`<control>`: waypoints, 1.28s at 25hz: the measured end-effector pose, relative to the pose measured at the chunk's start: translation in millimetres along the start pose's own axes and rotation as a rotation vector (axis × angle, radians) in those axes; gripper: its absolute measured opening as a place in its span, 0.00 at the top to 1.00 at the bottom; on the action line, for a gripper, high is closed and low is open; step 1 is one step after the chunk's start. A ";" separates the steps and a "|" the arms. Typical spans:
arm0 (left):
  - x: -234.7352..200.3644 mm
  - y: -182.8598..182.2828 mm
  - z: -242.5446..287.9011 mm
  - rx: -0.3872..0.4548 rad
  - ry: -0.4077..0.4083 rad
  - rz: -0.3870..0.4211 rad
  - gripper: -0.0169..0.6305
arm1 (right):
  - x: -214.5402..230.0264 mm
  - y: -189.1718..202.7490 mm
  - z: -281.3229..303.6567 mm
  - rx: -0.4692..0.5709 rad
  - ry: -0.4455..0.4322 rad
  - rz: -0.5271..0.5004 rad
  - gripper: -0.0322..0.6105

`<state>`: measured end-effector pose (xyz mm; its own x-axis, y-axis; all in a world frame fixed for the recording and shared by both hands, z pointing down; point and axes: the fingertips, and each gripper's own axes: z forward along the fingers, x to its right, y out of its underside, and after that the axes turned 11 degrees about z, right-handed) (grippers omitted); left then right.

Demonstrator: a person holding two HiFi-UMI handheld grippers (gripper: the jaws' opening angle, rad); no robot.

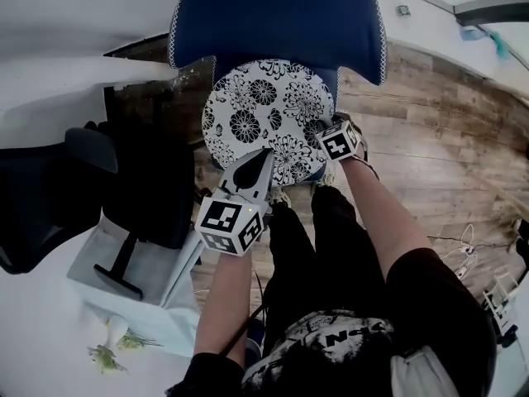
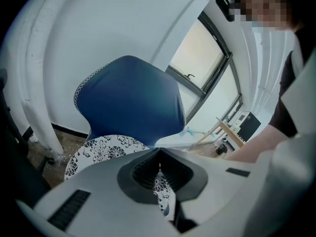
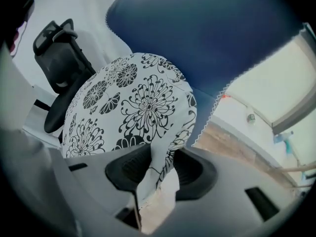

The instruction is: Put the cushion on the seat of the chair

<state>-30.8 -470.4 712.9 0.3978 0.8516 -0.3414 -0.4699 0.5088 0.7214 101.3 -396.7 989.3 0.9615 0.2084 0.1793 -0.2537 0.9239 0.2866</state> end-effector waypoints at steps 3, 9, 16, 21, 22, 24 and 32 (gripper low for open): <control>5.5 -6.9 -10.4 -0.002 0.010 0.024 0.95 | 5.7 0.7 -10.0 0.009 0.025 0.037 0.65; 14.9 -30.8 -35.0 0.034 0.026 0.076 0.95 | 11.5 1.9 -42.3 0.036 0.058 0.031 0.63; 17.5 -66.6 -72.9 0.079 0.032 0.140 0.95 | -6.1 -43.1 -114.6 0.197 0.040 0.050 0.64; 17.9 -98.2 -110.7 0.126 0.022 0.219 0.95 | -49.6 -84.2 -180.2 0.311 -0.051 0.090 0.88; 18.0 -105.7 -120.1 0.140 0.020 0.230 0.95 | -62.1 -90.5 -193.7 0.336 -0.077 0.086 0.90; 13.9 -122.4 -139.4 0.174 0.015 0.248 0.95 | -86.0 -107.8 -221.1 0.398 -0.120 0.074 0.91; 3.2 -156.4 -207.2 0.295 -0.001 0.298 0.95 | -183.9 -176.0 -341.6 0.662 -0.271 -0.020 0.92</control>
<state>-119.3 -521.0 474.2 0.2797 0.9557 -0.0913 -0.3184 0.1821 0.9303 5.2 -488.0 584.5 0.9283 0.0267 0.3708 -0.3297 0.5202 0.7879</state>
